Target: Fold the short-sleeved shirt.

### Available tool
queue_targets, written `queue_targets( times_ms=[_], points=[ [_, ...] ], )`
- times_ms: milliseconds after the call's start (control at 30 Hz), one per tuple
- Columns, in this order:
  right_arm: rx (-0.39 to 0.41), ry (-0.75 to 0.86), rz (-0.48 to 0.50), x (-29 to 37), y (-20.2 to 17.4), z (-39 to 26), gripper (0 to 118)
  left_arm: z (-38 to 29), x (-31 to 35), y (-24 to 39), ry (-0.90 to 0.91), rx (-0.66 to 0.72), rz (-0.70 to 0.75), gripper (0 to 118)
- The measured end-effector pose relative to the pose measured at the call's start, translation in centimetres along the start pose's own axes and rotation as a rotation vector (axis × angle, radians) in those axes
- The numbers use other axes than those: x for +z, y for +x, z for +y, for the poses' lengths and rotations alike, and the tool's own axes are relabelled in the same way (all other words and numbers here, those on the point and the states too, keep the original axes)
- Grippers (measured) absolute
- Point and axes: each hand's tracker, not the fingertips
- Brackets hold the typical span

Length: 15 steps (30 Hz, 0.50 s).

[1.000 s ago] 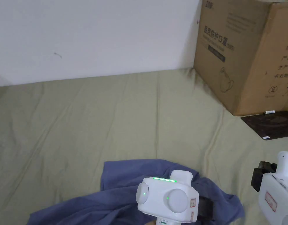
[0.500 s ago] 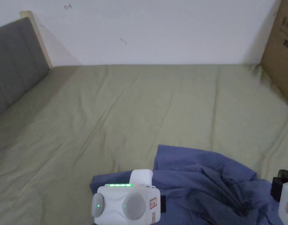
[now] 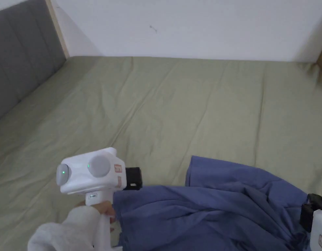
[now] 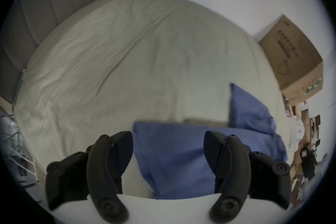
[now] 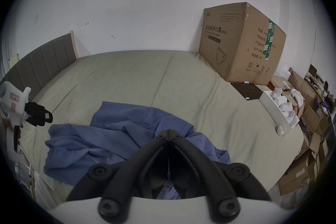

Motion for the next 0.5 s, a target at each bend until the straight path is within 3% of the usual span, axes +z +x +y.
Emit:
queue_targets(
  times_ms=[100,167,233,300,333,500],
  points=[
    [0.003,-0.027,-0.008,-1.1,0.5,-0.5,0,0.8,-4.3,-1.0,-0.106,0.007,0.058,79],
    [0.006,-0.049,-0.011,-1.6,0.6,-0.7,0,0.3,-6.2,-1.4,-0.141,0.015,0.051,47],
    [0.013,-0.060,-0.016,-2.0,0.7,-1.0,0,-1.0,-6.1,-0.7,-0.080,-0.021,0.082,42],
    [0.017,-0.069,-0.017,-2.3,0.8,-1.0,0,-1.5,-5.3,0.1,-0.047,-0.078,0.118,13],
    [0.021,-0.074,-0.016,-2.5,0.9,-1.0,0,-1.6,-5.2,0.4,-0.045,-0.090,0.135,5],
    [0.036,-0.116,0.038,-3.8,2.0,0.1,0,-1.4,-4.4,0.6,-0.047,-0.092,0.123,5]
  ],
)
